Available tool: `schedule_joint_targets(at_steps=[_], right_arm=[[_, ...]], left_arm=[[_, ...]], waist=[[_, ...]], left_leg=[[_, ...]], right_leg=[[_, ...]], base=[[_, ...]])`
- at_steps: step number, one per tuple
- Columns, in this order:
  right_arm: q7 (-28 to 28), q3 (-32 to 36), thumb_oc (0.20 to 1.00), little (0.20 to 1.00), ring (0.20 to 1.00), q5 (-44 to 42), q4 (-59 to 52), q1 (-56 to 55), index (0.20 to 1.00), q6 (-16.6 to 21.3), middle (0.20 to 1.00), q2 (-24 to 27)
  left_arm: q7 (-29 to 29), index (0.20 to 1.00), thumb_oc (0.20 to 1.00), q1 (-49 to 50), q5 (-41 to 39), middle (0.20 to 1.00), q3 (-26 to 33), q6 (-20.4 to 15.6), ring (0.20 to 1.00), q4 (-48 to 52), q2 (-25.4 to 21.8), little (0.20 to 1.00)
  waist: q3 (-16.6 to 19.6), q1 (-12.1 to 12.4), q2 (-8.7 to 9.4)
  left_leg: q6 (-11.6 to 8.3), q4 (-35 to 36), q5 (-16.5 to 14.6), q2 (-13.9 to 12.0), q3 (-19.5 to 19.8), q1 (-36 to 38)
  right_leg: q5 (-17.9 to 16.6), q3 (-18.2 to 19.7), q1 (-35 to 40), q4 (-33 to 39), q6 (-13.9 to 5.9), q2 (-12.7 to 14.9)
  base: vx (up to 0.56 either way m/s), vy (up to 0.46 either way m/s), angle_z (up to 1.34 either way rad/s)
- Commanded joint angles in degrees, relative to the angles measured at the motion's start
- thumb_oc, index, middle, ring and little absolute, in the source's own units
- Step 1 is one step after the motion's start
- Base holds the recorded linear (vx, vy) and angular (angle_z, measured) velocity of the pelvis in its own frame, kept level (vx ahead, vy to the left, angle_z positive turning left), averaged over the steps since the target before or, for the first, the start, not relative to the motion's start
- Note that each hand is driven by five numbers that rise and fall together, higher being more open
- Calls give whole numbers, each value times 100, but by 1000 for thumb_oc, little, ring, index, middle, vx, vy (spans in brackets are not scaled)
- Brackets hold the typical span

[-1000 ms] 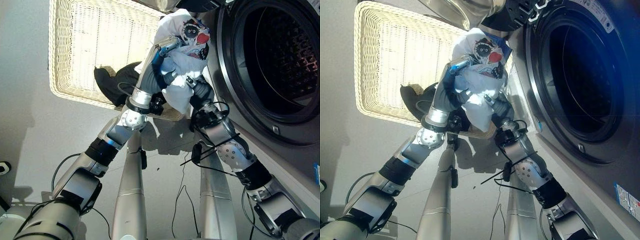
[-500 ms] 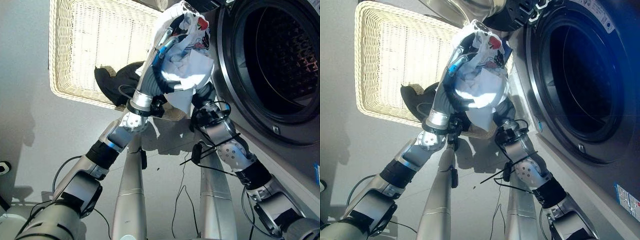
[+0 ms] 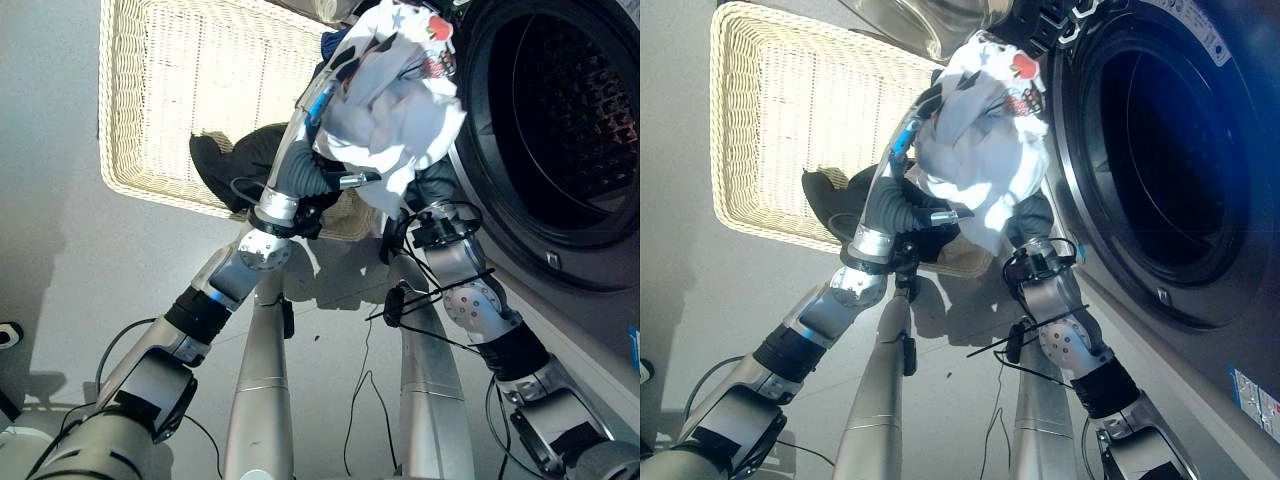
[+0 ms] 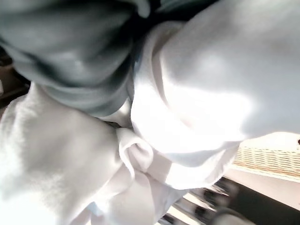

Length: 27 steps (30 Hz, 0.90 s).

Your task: Put the clothes into the washing machine.

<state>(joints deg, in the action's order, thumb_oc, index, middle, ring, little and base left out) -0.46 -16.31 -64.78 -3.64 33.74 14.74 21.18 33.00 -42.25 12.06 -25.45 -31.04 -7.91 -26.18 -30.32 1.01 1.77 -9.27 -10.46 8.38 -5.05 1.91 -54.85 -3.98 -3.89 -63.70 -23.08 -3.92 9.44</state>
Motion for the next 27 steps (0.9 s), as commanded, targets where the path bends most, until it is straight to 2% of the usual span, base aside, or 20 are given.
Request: schedule_joint_targets(at_steps=[1, 6, 10, 15, 16, 19, 22, 24, 26, 27], right_arm=[[253, 147, 200, 200, 200, 21, -619, 35, 200, 477, 200, -136], [181, 294, 200, 200, 200, 34, -598, 39, 200, 553, 200, -177], [185, 487, 200, 200, 200, 46, -527, 17, 200, 747, 200, -183], [-40, 668, 200, 200, 200, -82, -231, 118, 200, 736, 200, -150], [-232, 772, 200, 200, 200, -240, -16, 161, 200, 676, 200, -55], [-357, 920, 200, 200, 200, -603, 538, 247, 200, 593, 200, 87], [-266, 1014, 200, 200, 200, -1027, 1086, 330, 200, 461, 200, 217], [-363, 1052, 200, 200, 200, -1329, 1765, 505, 200, 315, 200, 387], [-575, 1014, 200, 200, 200, -1759, 2953, 886, 200, 253, 200, 747], [-488, 1036, 200, 200, 200, -1887, 3238, 987, 200, 219, 200, 829]], left_arm=[[570, 1000, 1000, 55, -251, 1000, 371, -576, 1000, 414, 173, 1000], [715, 1000, 1000, 174, -323, 1000, 583, -591, 1000, 412, 264, 1000], [1084, 1000, 1000, 243, -347, 1000, 800, -545, 1000, 246, 264, 1000], [1319, 1000, 1000, 157, -601, 1000, 920, -480, 1000, -201, 247, 1000], [1462, 1000, 1000, 99, -643, 1000, 944, -367, 1000, -453, 191, 1000], [1563, 1000, 1000, -35, -812, 1000, 947, -239, 1000, -950, 102, 1000], [1573, 1000, 1000, -143, -942, 1000, 903, -174, 1000, -1373, 11, 1000], [1575, 1000, 1000, -316, -1047, 1000, 808, -76, 1000, -1820, -60, 1000], [1652, 1000, 1000, -587, -1310, 1000, 599, 56, 1000, -2444, -155, 1000], [1650, 1000, 1000, -638, -1378, 1000, 560, 32, 1000, -2572, -180, 1000]], waist=[[53, -45, -182], [53, -27, -195], [53, -46, -201], [53, -73, -212], [53, -93, -214], [53, -111, -222], [53, -126, -235], [53, -130, -239], [53, -122, -264], [53, -117, -268]], left_leg=[[489, -353, -80, 721, 104, -234], [484, -364, -74, 731, 121, -236], [463, -366, -80, 707, 85, -216], [435, -393, -92, 670, 34, -184], [413, -413, -94, 644, 5, -185], [385, -414, -103, 613, -25, -164], [362, -417, -112, 589, -58, -151], [338, -406, -112, 567, -91, -135], [316, -371, -104, 529, -142, -141], [311, -370, -108, 523, -143, -135]], right_leg=[[-602, -571, 259, 525, -547, -246], [-600, -575, 264, 511, -542, -243], [-599, -576, 285, 525, -536, -243], [-578, -557, 311, 491, -537, -250], [-572, -547, 312, 474, -541, -249], [-565, -535, 327, 475, -542, -251], [-560, -526, 337, 474, -545, -264], [-562, -534, 350, 489, -548, -271], [-586, -542, 345, 561, -532, -293], [-587, -548, 354, 562, -534, -288]], base=[[0, 0, 0], [1, -6, 0], [0, 0, 0], [0, 0, 0], [0, 0, 0], [0, 0, 0], [0, 0, 0], [0, 0, 0], [0, 0, 0], [0, 0, 0]])
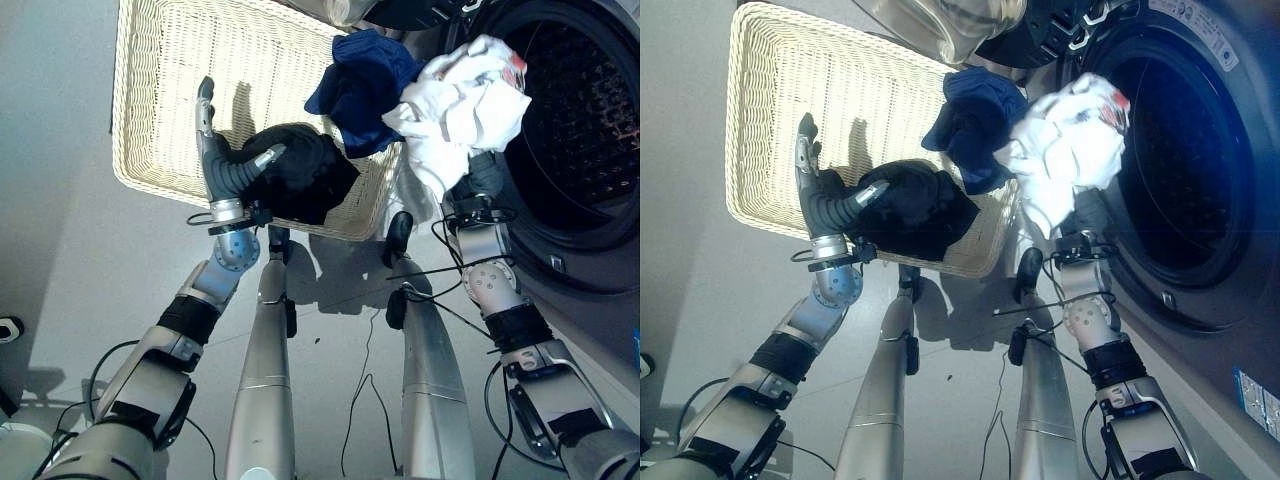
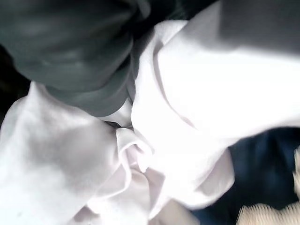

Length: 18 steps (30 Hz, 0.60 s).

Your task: Put the clothes into the washing machine.

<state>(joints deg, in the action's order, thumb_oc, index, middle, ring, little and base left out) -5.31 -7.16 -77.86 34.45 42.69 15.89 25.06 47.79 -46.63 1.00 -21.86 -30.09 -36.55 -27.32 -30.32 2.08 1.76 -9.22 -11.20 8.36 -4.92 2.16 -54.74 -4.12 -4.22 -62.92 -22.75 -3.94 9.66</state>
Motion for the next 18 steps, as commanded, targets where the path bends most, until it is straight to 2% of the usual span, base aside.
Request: schedule_joint_targets(at_steps=[1, 2, 5, 9, 11, 12, 16, 18], right_arm=[[11, 136, 200, 200, 200, -724, -95, 290, 200, 131, 200, 613], [-102, 124, 200, 200, 200, -1038, 425, 570, 200, 183, 200, 890], [-459, 176, 200, 200, 200, -1063, 1046, 983, 200, 412, 200, 1253], [-1394, 354, 200, 200, 200, -703, 1494, 1675, 200, 1311, 200, 2040], [-1640, 375, 200, 200, 200, -499, 1486, 1735, 200, 1473, 200, 2210], [-2015, 450, 200, 200, 200, -333, 1559, 1878, 200, 1664, 200, 2569], [-2497, 663, 200, 200, 200, 154, 1480, 1727, 200, 1909, 200, 2995], [-2617, 699, 200, 200, 200, 272, 1520, 1698, 200, 1873, 200, 3093]], left_arm=[[145, 1000, 1000, -284, -389, 1000, 132, -57, 1000, 90, -127, 1000], [89, 1000, 1000, -394, -590, 1000, 47, 10, 1000, -116, -254, 1000], [75, 1000, 1000, -448, -761, 1000, -70, 24, 1000, -338, -381, 1000], [133, 1000, 1000, -262, -852, 1000, -218, 26, 1000, -529, -602, 1000], [153, 1000, 1000, -164, -844, 1000, -219, -4, 1000, -538, -657, 1000], [138, 1000, 1000, -15, -856, 1000, -191, -85, 1000, -620, -752, 1000], [38, 1000, 1000, 157, -928, 1000, -73, -164, 1000, -687, -917, 1000], [-37, 1000, 1000, 145, -944, 1000, -49, -186, 1000, -738, -957, 1000]], waist=[[53, -209, -274], [53, -193, -281], [53, -169, -280], [53, -142, -224], [53, -148, -193], [53, -159, -142], [53, -220, -53], [53, -224, -31]], left_leg=[[298, -302, -117, 499, -171, -141], [282, -322, -137, 479, -175, -145], [266, -345, -166, 459, -158, -171], [271, -382, -255, 422, -104, -185], [274, -390, -277, 419, -95, -192], [276, -396, -308, 405, -74, -155], [285, -391, -333, 389, -50, -115], [293, -407, -348, 393, -37, -113]], right_leg=[[-571, -528, 283, 528, -530, -299], [-563, -535, 281, 519, -522, -301], [-561, -537, 269, 513, -517, -313], [-534, -557, 295, 511, -514, -346], [-524, -563, 301, 513, -517, -362], [-511, -561, 355, 530, -513, -390], [-499, -534, 414, 557, -499, -444], [-481, -527, 423, 550, -490, -456]], base=[[2, -1, -4], [5, -3, -4], [2, -2, -2], [1, -8, -1], [0, 0, 0], [0, 0, 0], [0, 0, 0], [0, 0, 0]])
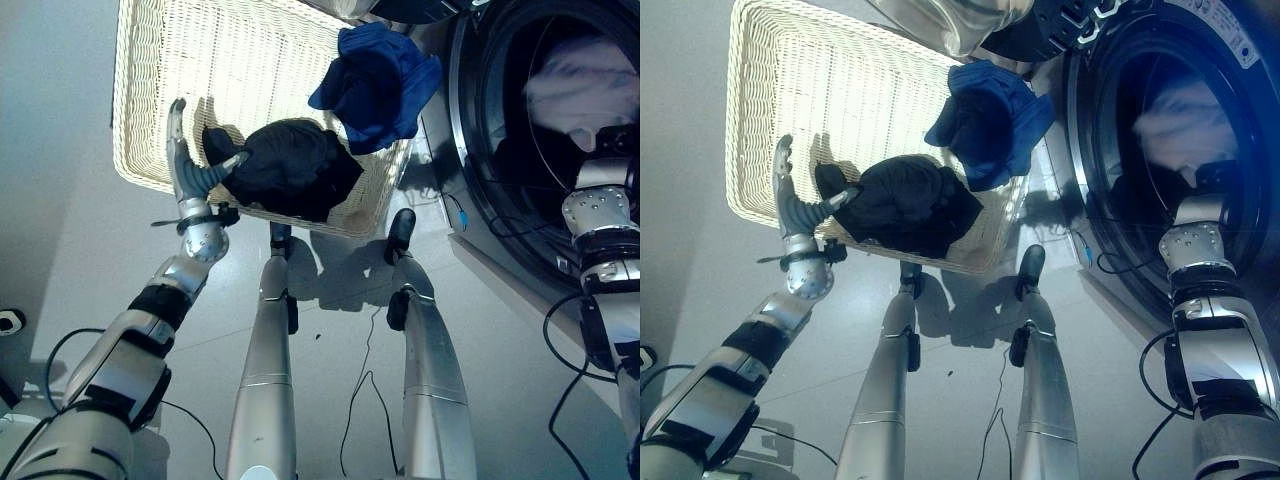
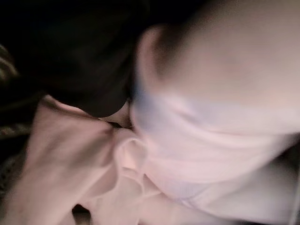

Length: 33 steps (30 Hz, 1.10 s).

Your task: Put the clothes into the washing machine.

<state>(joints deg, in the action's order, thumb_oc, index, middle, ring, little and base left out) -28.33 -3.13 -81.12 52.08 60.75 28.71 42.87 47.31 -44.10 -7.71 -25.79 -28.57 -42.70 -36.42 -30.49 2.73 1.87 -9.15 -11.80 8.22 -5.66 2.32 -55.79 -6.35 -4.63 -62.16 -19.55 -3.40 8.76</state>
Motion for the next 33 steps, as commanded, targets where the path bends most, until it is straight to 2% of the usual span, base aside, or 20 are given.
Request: schedule_joint_targets(at_steps=[1, 2, 5, 9, 10, 11, 13, 14, 15, 17, 20, 22, 24, 27, 28, 30, 33], right_arm=[[-346, 301, 225, 225, 225, 645, -214, -112, 225, 554, 225, 1346], [-207, 322, 1000, 1000, 1000, 614, -113, -129, 1000, 424, 1000, 1419], [27, 248, 1000, 1000, 1000, 552, 67, -64, 1000, 183, 1000, 1446], [-83, 137, 1000, 1000, 1000, 629, 497, 8, 1000, -183, 1000, 1406], [-180, 8, 1000, 1000, 1000, 856, 686, 61, 1000, -580, 1000, 1379], [-222, -22, 1000, 1000, 1000, 909, 707, 80, 1000, -648, 1000, 1379], [-521, -291, 1000, 1000, 1000, 1681, 893, 150, 1000, -1409, 1000, 1374], [-711, -664, 1000, 1000, 1000, 2323, 1067, 281, 1000, -2103, 1000, 1424], [-744, -772, 1000, 1000, 1000, 2499, 1091, 344, 1000, -2260, 1000, 1427], [-872, -1165, 1000, 1000, 1000, 3026, 1241, 567, 1000, -2905, 1000, 1484], [-880, -1396, 1000, 1000, 1000, 3458, 1371, 709, 1000, -3161, 1000, 1497], [-1033, -1886, 1000, 1000, 1000, 4081, 1407, 1073, 1000, -3579, 1000, 1492], [-1187, -2082, 1000, 1000, 1000, 4451, 1377, 1262, 1000, -3628, 1000, 1468], [-1379, -2210, 1000, 1000, 1000, 4801, 1282, 1385, 1000, -3585, 1000, 1426], [-1416, -2248, 1000, 1000, 1000, 4980, 1246, 1396, 1000, -3537, 1000, 1408], [-1726, -2377, 1000, 1000, 1000, 5388, 1013, 1429, 1000, -3425, 1000, 1275], [-1871, -2390, 1000, 1000, 1000, 5598, 877, 1410, 1000, -3346, 1000, 1207]], left_arm=[[-10, 1000, 1000, -116, -79, 1000, 347, -337, 1000, -137, -61, 1000], [-76, 1000, 1000, -155, -98, 1000, 359, -328, 1000, -167, -85, 1000], [-203, 1000, 1000, -276, -170, 1000, 345, -348, 1000, -254, -128, 1000], [-291, 1000, 1000, -394, -175, 1000, 277, -414, 1000, -384, -119, 1000], [-321, 1000, 1000, -498, -203, 1000, 225, -372, 1000, -399, -116, 1000], [-329, 1000, 1000, -505, -208, 1000, 224, -360, 1000, -398, -113, 1000], [-358, 1000, 1000, -569, -172, 1000, 160, -306, 1000, -383, -120, 1000], [-413, 1000, 1000, -605, -92, 1000, 92, -254, 1000, -339, -145, 1000], [-423, 1000, 1000, -611, -61, 1000, 71, -246, 1000, -319, -138, 1000], [-604, 1000, 1000, -658, 88, 1000, -27, -194, 1000, -277, -182, 1000], [-877, 1000, 1000, -727, 183, 1000, -154, -169, 1000, -270, -212, 1000], [-1660, 1000, 1000, -927, 497, 1000, -645, 26, 1000, -190, -282, 1000], [-2055, 1000, 1000, -1082, 815, 1000, -1015, 243, 1000, -172, -361, 1000], [-2345, 1000, 1000, -1228, 978, 1000, -1332, 444, 1000, -154, -457, 1000], [-2525, 1000, 1000, -1276, 956, 1000, -1459, 495, 1000, -165, -497, 1000], [-3234, 1000, 1000, -1371, 628, 1000, -1803, 822, 1000, -88, -550, 1000], [-3578, 1000, 1000, -1360, 499, 1000, -1942, 930, 1000, -73, -564, 1000]], waist=[[70, -291, -38], [70, -295, -32], [70, -276, -38], [70, -239, -83], [70, -222, -103], [70, -221, -107], [70, -201, -120], [70, -167, -123], [70, -161, -129], [70, -138, -132], [70, -123, -140], [70, -99, -178], [70, -101, -227], [70, -109, -282], [70, -119, -306], [70, -155, -387], [70, -180, -423]], left_leg=[[288, -351, -340, 469, -47, -6], [305, -367, -353, 484, -27, -5], [326, -353, -366, 521, 2, 6], [344, -328, -372, 551, 14, 23], [350, -334, -364, 570, 16, 1], [350, -338, -374, 569, 15, 7], [361, -349, -376, 575, 14, -7], [376, -347, -367, 588, 20, -22], [381, -339, -361, 588, 20, -26], [390, -334, -353, 588, 13, -41], [405, -341, -344, 600, 22, -61], [439, -351, -344, 616, 28, -127], [459, -345, -354, 629, 9, -129], [475, -319, -357, 633, -19, -139], [484, -313, -361, 635, -36, -138], [493, -315, -371, 633, -93, -150], [489, -329, -390, 633, -127, -158]], right_leg=[[-252, -484, 349, 227, -541, -366], [-238, -481, 347, 202, -533, -371], [-224, -486, 350, 222, -522, -368], [-195, -512, 360, 231, -510, -339], [-204, -519, 340, 240, -507, -325], [-198, -519, 346, 239, -507, -326], [-208, -529, 334, 238, -505, -310], [-224, -541, 330, 260, -494, -308], [-231, -543, 327, 265, -492, -310], [-237, -567, 320, 267, -489, -311], [-257, -577, 309, 262, -490, -310], [-270, -585, 255, 260, -490, -312], [-271, -574, 238, 255, -496, -318], [-263, -555, 216, 272, -506, -316], [-259, -545, 204, 269, -509, -315], [-253, -479, 152, 271, -513, -325], [-245, -450, 132, 281, -519, -329]], base=[[0, 0, 0], [0, 0, 0], [0, 0, 0], [0, 0, 0], [0, 0, 0], [13, -4, 4], [7, -10, 5], [2, -16, 4], [0, 0, 0], [0, 0, 0], [0, 0, 0], [0, 0, 0], [0, 0, 0], [1, 12, 0], [3, 57, -1], [4, 79, -1], [1, 45, -1]])
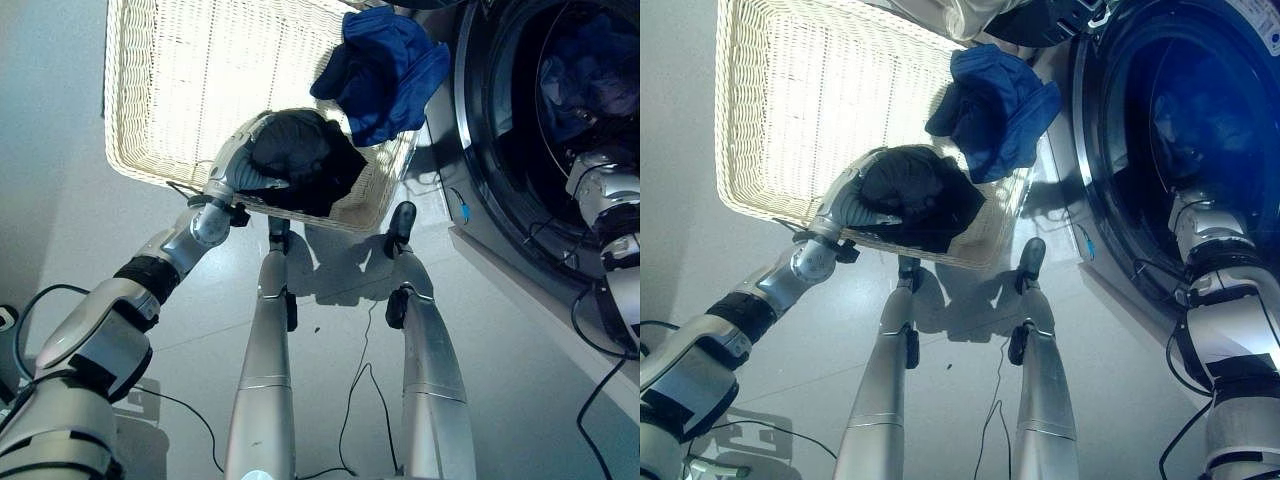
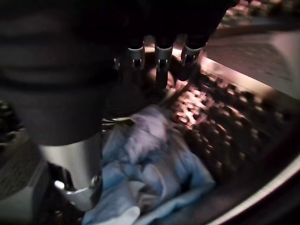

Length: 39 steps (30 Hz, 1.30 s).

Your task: Put the clothes into the washing machine.

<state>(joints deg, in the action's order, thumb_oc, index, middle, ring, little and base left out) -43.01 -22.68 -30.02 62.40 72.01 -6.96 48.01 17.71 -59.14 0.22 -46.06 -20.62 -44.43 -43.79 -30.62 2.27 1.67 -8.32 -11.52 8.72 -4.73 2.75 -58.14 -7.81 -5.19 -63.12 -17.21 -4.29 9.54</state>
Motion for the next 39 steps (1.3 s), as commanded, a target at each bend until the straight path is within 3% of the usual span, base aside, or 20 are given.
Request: schedule_joint_targets(at_steps=[1, 7, 14, 15, 16, 17, 31, 33, 39], right_arm=[[-490, -422, 1000, 1000, 1000, 663, -227, 255, 1000, 286, 1000, 657], [-712, -401, 1000, 1000, 1000, 1138, -457, 102, 1000, 468, 1000, 506], [-867, -395, 1000, 1000, 1000, 1494, -962, -66, 1000, 700, 1000, 345], [-925, -414, 1000, 1000, 1000, 1594, -1198, -119, 1000, 678, 1000, 317], [-930, -417, 1000, 1000, 1000, 1607, -1251, -137, 1000, 671, 1000, 315], [-972, -418, 1000, 1000, 1000, 1643, -1485, -225, 1000, 622, 1000, 287], [-971, 129, 1000, 1000, 1000, 2033, -2904, -1287, 1000, 826, 1000, -201], [-974, 322, 1000, 1000, 1000, 2201, -3532, -1645, 1000, 783, 1000, -361], [-885, 699, 1000, 1000, 1000, 2274, -4263, -2178, 1000, 905, 1000, -609]], left_arm=[[-812, 1000, 1000, 177, -312, 1000, 27, 195, 1000, 138, 171, 1000], [-1184, 1000, 1000, 242, -127, 1000, -219, 458, 1000, 131, 215, 1000], [-1061, 1000, 1000, 322, 356, 1000, -305, 864, 1000, -156, 367, 1000], [-1070, 278, 278, 338, 454, 278, -294, 943, 278, -259, 398, 278], [-1076, 278, 278, 343, 455, 278, -290, 965, 278, -275, 400, 278], [-1080, 200, 200, 379, 497, 200, -260, 955, 200, -356, 422, 200], [-15, 200, 200, 583, 641, 200, 341, 599, 200, -446, 703, 200], [218, 200, 200, 726, 283, 200, 810, 364, 200, -201, 817, 200], [353, 200, 200, 988, -317, 200, 1453, -128, 200, 151, 1028, 200]], waist=[[83, -149, -432], [83, -184, -491], [83, -261, -444], [83, -286, -424], [83, -291, -420], [83, -315, -405], [83, -437, -382], [83, -436, -378], [83, -446, -342]], left_leg=[[404, -358, -448, 535, -194, 67], [402, -376, -468, 516, -235, 19], [390, -360, -488, 483, -268, -26], [382, -328, -475, 478, -278, -15], [380, -321, -470, 476, -282, -11], [377, -313, -463, 467, -296, -7], [337, -234, -428, 441, -390, 19], [335, -244, -407, 440, -406, 4], [342, -244, -401, 441, -405, 17]], right_leg=[[-94, -373, 214, 54, -433, -415], [-70, -316, 157, 39, -439, -419], [-45, -269, 110, 57, -437, -456], [-47, -254, 124, 84, -436, -478], [-48, -251, 129, 92, -436, -483], [-48, -239, 129, 91, -436, -494], [-20, -184, 119, 125, -431, -518], [0, -188, 102, 91, -426, -499], [20, -198, 105, 44, -428, -492]], base=[[-5, 38, -2], [-2, 11, 0], [-2, 5, -2], [0, 0, 0], [0, 0, 0], [0, 0, 0], [0, 1, -1], [-10, 0, -7], [-2, -2, -1]])
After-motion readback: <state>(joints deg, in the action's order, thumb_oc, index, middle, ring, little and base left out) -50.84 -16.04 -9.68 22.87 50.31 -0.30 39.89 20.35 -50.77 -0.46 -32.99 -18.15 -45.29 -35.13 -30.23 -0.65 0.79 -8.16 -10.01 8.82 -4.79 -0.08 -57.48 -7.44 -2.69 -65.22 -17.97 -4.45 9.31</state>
